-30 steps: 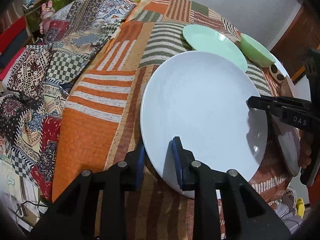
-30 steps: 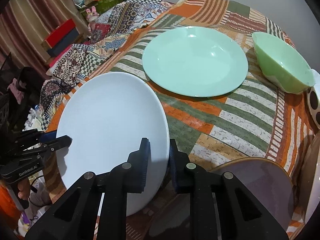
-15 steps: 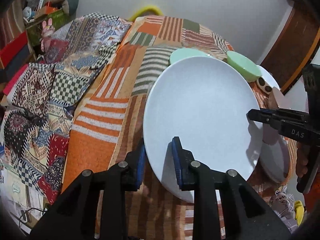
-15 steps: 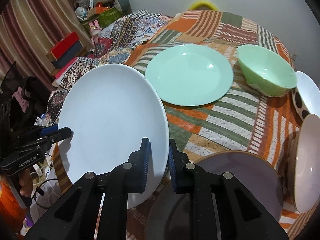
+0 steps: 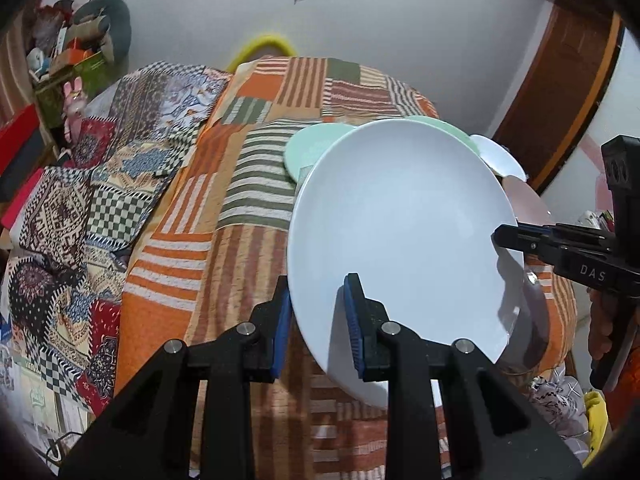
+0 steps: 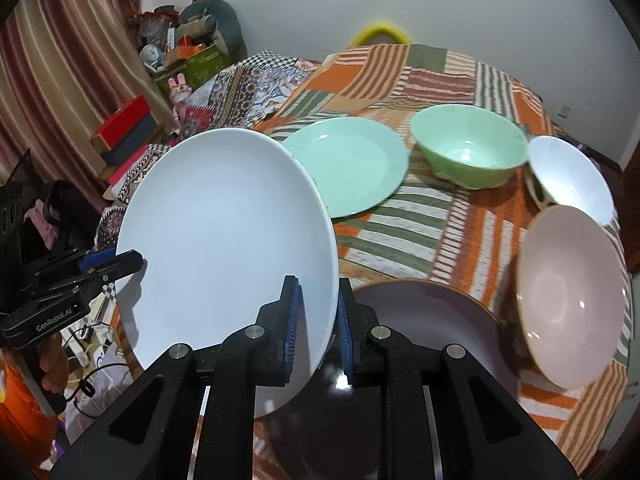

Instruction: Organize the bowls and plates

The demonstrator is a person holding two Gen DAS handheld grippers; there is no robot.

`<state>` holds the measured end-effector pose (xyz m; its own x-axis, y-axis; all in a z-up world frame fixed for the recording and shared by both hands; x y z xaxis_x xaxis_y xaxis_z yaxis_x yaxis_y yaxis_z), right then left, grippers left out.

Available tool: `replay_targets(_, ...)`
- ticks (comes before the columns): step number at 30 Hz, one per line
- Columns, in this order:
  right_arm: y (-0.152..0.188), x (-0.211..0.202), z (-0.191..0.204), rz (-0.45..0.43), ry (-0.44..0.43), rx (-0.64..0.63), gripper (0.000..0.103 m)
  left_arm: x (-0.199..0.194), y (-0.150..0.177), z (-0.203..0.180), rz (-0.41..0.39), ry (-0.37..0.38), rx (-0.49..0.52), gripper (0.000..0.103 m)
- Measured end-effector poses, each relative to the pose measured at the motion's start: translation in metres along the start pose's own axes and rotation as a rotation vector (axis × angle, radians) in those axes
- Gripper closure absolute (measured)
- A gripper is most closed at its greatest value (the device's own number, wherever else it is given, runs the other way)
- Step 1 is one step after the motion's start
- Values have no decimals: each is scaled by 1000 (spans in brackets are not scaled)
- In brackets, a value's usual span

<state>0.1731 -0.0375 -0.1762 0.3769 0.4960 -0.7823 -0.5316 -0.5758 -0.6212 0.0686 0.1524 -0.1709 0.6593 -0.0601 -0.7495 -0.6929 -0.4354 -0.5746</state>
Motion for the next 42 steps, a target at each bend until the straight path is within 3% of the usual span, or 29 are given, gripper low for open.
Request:
replay_targets(21, 54, -40, -49, 2, 80, 116, 86, 30, 23, -75, 102, 61, 125, 78)
replay_targets(42, 93, -24, -78, 74, 55, 224, 86, 79, 35, -97, 210, 36, 186, 78)
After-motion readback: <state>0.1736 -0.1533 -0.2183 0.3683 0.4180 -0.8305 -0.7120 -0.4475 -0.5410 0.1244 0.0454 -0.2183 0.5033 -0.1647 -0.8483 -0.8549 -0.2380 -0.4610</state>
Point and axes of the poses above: each gripper's, at about its wrist camera, not at the fingertips, and x roughly the way its jaws point, z to its left, y to its underside, the point moved 2 cm from there along x, roughly the way its jaws point, and after that the axes turned 13 degrees about -x, right-handed, at the moved point
